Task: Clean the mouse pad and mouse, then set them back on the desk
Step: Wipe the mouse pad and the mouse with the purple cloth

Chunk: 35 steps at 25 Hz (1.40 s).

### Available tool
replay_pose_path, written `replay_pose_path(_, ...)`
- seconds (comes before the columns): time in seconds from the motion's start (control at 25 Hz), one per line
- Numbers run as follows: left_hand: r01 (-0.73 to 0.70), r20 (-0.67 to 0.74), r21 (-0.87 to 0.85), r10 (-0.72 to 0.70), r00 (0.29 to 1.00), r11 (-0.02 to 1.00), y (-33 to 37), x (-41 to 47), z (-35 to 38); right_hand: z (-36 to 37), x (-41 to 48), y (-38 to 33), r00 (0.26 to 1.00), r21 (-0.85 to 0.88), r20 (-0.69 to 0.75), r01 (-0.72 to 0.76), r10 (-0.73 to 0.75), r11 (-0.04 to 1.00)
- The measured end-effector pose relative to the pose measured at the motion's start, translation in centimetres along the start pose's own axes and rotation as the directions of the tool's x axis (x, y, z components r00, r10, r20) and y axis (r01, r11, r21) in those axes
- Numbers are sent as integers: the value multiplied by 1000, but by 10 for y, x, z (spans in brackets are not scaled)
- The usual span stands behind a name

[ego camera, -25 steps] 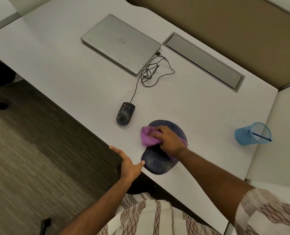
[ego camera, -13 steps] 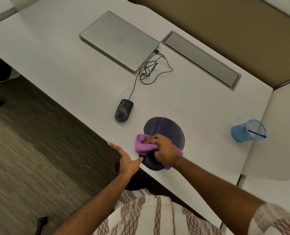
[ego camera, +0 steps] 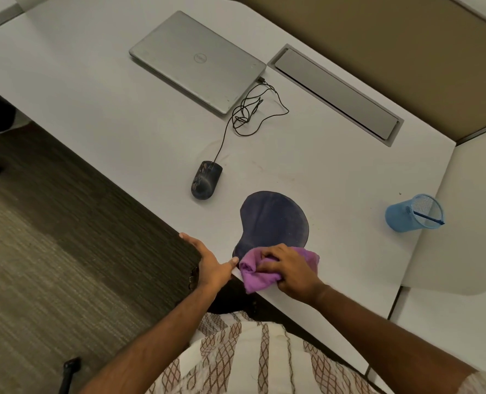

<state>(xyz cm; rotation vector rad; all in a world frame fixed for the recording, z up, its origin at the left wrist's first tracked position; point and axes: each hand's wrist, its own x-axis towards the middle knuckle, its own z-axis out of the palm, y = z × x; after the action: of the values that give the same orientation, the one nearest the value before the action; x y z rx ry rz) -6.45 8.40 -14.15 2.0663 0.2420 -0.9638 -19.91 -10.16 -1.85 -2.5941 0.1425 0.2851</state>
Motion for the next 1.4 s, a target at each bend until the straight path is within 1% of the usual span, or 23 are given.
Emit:
replay_pose_path(0.12,-12,11,-17,12,1000,1000,-10,12,5,-15,-11,11,994,-37,88,64,-61,997)
replay_pose_path(0.16,-20,8,-24,20,1000,1000,-7,11,4,-22,-13,14,991,-70,79,110,-105,991)
replay_pose_path(0.2,-26,2,-23,26,1000,999,-7,12,5,-10,-2,9,990,-75,89,116,-110,990)
replay_pose_path(0.24,-33,2,-27,33,999,999,-7,12,5,4,8,6,997,-107,49,67,-62,992)
replay_pose_path(0.28,-41,4,-8,41,999,999,-5,8,5,17,23,-5,995,-93,9,-99,100,991)
replay_pose_path(0.32,-50,-1,16,50,999,999,2,0,2,25,37,-18,948,-36,-44,-318,317,947)
replay_pose_path(0.36,-63,-8,39,64,998,997,8,-6,0,29,44,-27,904,44,-81,-418,421,907)
replay_pose_path(0.4,-74,-15,59,75,997,995,17,-15,-4,25,46,-34,914,74,-90,-389,395,918)
replay_pose_path(0.44,-87,-20,86,89,996,993,17,-17,-5,24,45,-29,961,105,-120,-236,248,966)
replay_pose_path(0.48,-94,-23,99,96,995,991,21,-23,-8,16,38,-28,989,124,-102,-95,108,988)
replay_pose_path(0.52,-91,-24,97,93,995,991,24,-27,-9,6,31,-28,996,125,-85,-17,27,992)
replay_pose_path(0.56,-81,-23,87,83,996,993,24,-27,-10,-6,21,-24,995,112,-98,39,-28,993)
replay_pose_path(0.64,-47,-16,45,47,999,998,23,-26,-12,-4,16,-15,989,92,-71,133,-126,987)
replay_pose_path(0.68,-35,-16,15,35,999,999,18,-19,-11,-4,14,-14,986,79,-18,167,-166,983)
replay_pose_path(0.76,-37,-20,1,37,999,999,17,-17,-12,-2,4,-6,973,44,24,228,-229,973)
replay_pose_path(0.84,-49,-27,-10,48,998,999,26,-27,-16,-6,-10,8,972,22,41,232,-233,972)
replay_pose_path(0.92,-74,3,-5,74,997,997,32,-36,-18,-7,-24,17,966,-17,57,254,-253,967)
replay_pose_path(1.0,-66,-20,-19,66,998,998,32,-34,-18,-9,-33,25,974,-20,59,221,-220,975)
replay_pose_path(1.12,-68,-9,-5,68,998,998,12,-11,-12,-6,-36,27,982,-49,66,179,-176,983)
replay_pose_path(1.2,-51,6,-13,51,999,999,-4,7,-2,1,-31,16,990,-40,15,140,-140,989)
replay_pose_path(1.32,-52,7,-22,52,999,998,-4,9,1,7,-8,-11,991,89,-128,-33,44,995)
replay_pose_path(1.36,-44,0,-18,44,999,999,4,-1,-2,7,2,-17,983,125,-159,-73,92,990)
replay_pose_path(1.4,-26,-1,5,26,1000,1000,19,-18,-7,6,12,-22,979,156,-160,-104,129,982)
